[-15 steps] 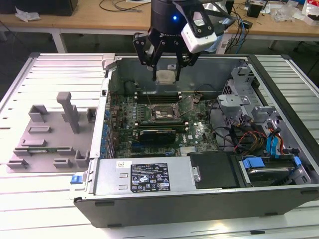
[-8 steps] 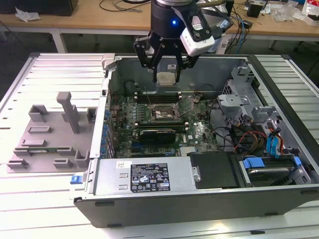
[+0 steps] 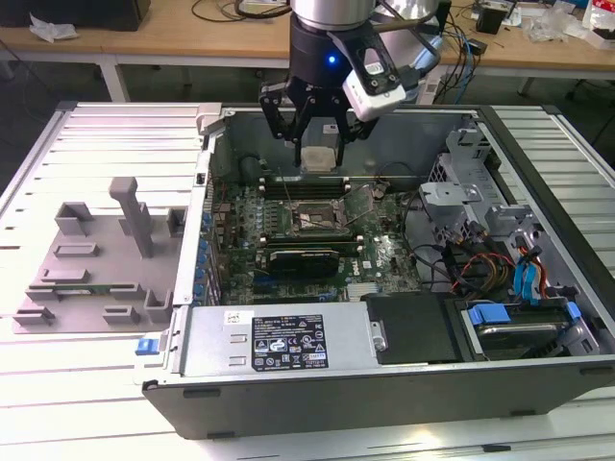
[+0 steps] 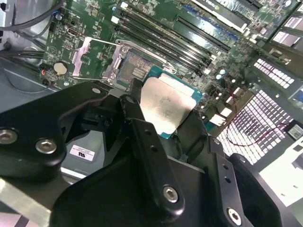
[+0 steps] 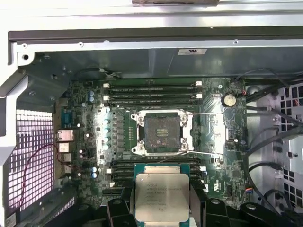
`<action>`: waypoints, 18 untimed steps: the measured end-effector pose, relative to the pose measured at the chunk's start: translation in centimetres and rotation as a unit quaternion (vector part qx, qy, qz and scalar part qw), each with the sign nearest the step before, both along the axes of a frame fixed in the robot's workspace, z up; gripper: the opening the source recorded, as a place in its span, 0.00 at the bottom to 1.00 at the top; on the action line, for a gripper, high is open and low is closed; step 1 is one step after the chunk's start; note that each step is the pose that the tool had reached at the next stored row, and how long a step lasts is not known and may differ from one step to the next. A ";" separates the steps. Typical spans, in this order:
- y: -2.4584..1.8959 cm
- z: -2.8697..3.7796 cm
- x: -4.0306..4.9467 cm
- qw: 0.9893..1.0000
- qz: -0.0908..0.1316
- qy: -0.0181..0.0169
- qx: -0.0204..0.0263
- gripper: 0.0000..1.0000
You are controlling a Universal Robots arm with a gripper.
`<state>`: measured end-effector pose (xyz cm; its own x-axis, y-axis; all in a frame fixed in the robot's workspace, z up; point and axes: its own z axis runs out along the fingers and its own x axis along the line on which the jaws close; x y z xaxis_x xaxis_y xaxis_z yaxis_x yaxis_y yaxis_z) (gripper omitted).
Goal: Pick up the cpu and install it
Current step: 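Pick up the cpu and move it towards the insertion slot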
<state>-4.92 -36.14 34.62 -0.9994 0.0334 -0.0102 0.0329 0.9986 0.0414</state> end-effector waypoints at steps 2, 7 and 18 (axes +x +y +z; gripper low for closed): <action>0.39 -0.50 0.00 1.000 0.000 0.000 0.000 0.55; 1.14 -1.48 0.02 1.000 0.000 0.000 0.000 0.55; 1.30 -3.60 0.02 1.000 0.000 0.000 0.000 0.55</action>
<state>-4.90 -34.84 31.02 -0.9994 0.0334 -0.0101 0.0329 0.9986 0.0411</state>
